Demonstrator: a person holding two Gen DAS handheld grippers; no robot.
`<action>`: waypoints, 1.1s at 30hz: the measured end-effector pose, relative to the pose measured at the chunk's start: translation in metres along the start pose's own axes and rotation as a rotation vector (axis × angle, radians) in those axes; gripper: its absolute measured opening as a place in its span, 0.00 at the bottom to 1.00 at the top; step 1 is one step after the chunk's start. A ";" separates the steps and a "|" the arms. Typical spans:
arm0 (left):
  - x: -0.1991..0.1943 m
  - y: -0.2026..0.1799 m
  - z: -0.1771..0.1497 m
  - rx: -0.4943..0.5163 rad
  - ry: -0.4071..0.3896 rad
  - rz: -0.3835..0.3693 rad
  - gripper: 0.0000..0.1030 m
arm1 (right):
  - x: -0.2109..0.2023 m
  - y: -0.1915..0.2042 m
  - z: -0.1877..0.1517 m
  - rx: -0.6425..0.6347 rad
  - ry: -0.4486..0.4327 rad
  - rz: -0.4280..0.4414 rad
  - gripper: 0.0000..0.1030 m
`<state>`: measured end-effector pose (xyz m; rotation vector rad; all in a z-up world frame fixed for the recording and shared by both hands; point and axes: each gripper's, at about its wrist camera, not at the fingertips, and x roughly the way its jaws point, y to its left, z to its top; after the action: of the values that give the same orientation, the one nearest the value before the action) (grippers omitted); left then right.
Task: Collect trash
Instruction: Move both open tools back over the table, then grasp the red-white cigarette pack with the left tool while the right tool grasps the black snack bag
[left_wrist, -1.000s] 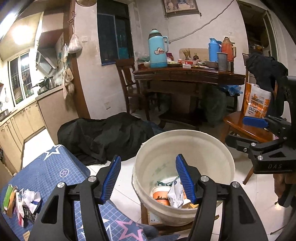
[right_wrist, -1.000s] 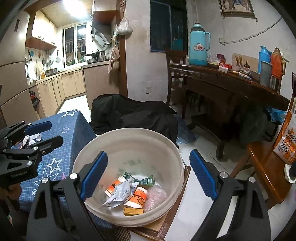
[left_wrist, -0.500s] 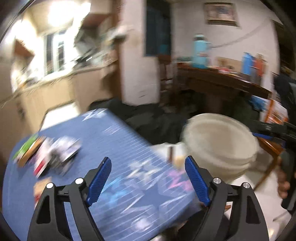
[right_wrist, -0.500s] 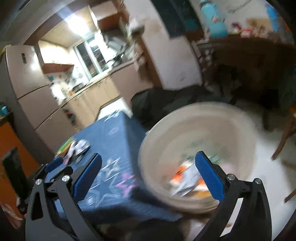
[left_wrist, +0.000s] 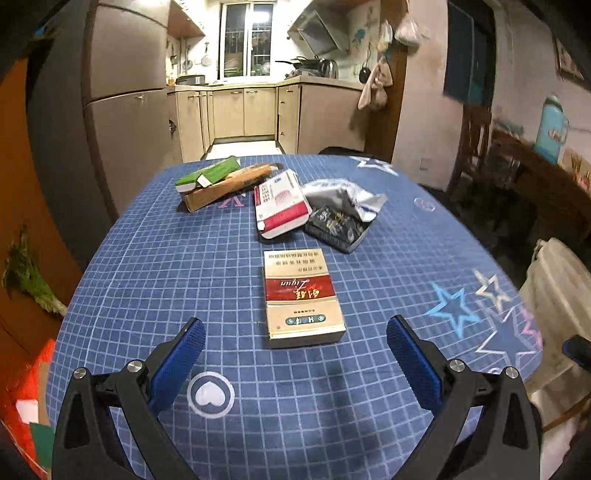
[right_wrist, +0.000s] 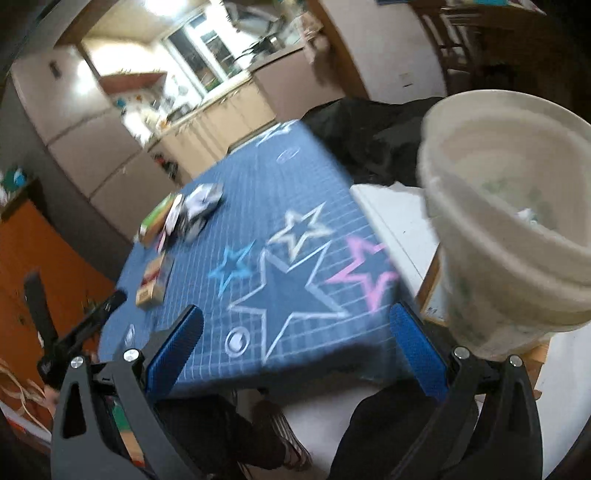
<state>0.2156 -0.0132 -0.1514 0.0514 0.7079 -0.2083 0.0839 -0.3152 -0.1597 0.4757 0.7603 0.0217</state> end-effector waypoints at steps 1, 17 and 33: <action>0.004 -0.001 -0.001 0.001 0.001 0.004 0.95 | 0.001 0.003 -0.002 -0.021 0.003 -0.006 0.95; 0.063 -0.004 0.003 -0.022 0.098 -0.047 0.59 | 0.017 0.017 -0.004 -0.131 0.030 -0.009 0.95; 0.023 0.045 0.013 -0.084 -0.041 0.075 0.57 | 0.082 0.101 0.068 -0.395 -0.008 0.027 0.90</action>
<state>0.2499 0.0254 -0.1575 -0.0069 0.6720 -0.1073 0.2040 -0.2368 -0.1281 0.1102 0.7200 0.1919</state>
